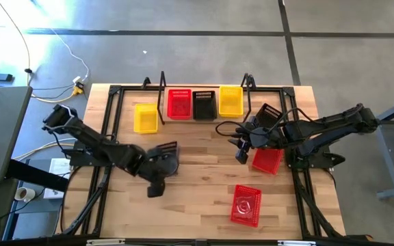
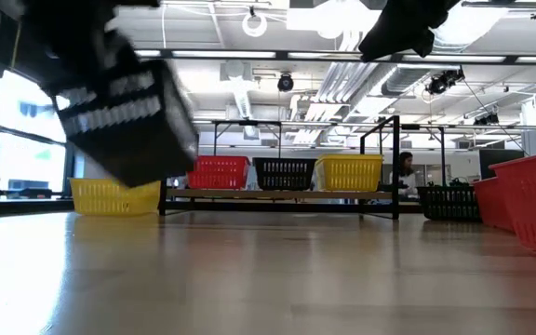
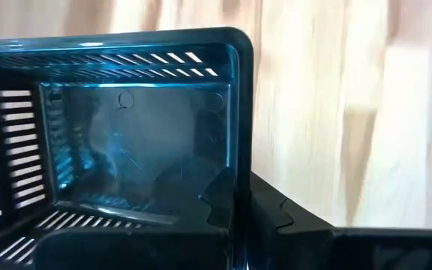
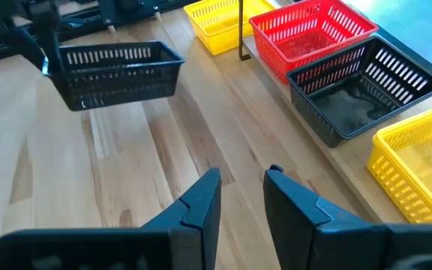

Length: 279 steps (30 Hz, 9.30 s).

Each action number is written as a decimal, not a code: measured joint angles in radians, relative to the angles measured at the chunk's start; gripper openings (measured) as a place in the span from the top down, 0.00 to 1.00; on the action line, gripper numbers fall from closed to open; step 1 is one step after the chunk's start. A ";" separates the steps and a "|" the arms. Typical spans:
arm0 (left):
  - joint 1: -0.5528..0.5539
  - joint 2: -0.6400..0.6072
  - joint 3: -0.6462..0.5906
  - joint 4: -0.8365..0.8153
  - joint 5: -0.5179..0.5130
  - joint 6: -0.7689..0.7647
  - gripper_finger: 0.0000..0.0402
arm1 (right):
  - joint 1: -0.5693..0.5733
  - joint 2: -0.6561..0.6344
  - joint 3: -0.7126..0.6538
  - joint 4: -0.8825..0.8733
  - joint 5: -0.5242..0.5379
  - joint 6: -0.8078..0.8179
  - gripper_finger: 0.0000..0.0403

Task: Stack baskets on shelf by color
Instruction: Stack the bottom black bin on the black bins on the shelf, then stack the bottom red bin on the red bin on the shelf

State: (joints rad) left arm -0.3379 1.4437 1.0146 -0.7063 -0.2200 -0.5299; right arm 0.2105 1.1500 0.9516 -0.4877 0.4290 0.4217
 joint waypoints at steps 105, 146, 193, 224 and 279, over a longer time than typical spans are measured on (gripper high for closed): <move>0.731 0.412 0.486 0.076 0.104 0.793 1.00 | -0.276 0.000 0.000 -0.073 0.248 0.024 0.78; 0.728 0.412 0.486 0.106 0.040 0.794 0.67 | -0.276 0.001 0.000 -0.108 0.214 0.025 0.78; 0.465 0.083 0.400 -0.107 0.179 0.488 0.66 | 0.181 0.001 0.000 -0.661 -0.142 1.381 0.78; 0.371 0.083 0.400 -0.096 0.147 0.507 0.66 | 0.353 0.355 0.000 -0.934 -0.335 1.799 0.78; 0.272 0.084 0.400 -0.019 0.129 0.462 0.66 | 0.318 0.504 0.380 -0.958 0.074 1.710 1.00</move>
State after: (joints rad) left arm -0.0658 1.5276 1.4143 -0.7248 -0.0910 -0.0681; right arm 0.5281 1.6535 1.3312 -1.4458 0.5029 2.1312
